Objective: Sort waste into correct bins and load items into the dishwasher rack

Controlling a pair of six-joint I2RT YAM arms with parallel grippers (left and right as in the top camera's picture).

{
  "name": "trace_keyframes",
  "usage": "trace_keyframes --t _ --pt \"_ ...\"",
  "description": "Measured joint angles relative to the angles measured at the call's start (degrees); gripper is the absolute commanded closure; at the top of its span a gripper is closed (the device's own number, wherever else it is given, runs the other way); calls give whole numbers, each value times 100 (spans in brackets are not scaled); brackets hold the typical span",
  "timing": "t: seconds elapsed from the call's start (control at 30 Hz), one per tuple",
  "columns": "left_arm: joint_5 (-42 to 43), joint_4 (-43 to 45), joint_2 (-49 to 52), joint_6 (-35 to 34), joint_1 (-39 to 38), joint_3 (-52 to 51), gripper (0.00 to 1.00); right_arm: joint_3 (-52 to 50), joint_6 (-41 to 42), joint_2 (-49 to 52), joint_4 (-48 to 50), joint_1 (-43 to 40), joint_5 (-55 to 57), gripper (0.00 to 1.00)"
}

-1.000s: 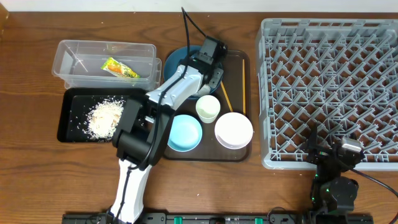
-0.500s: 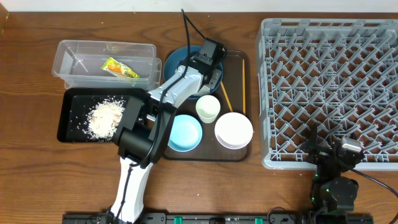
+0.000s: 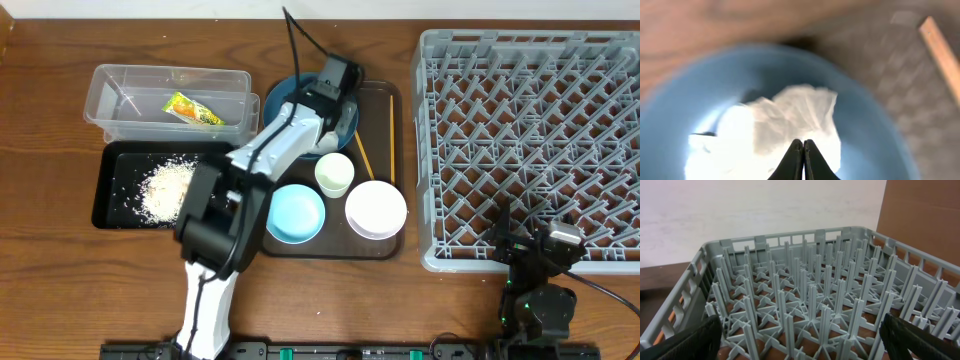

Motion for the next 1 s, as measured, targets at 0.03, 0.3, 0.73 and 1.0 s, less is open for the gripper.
trace_keyframes --t 0.03,0.3,0.73,1.0 --pt "-2 2 -129 -55 0 0 94 0 0 0 2 0 0 1" --pt "-20 -4 -857 -365 0 2 57 0 0 0 2 0 0 1" --pt "-17 326 247 -492 251 2 46 0 0 0 0 0 0 1" --pt "39 413 442 -389 612 0 46 0 0 0 2 0 0 1"
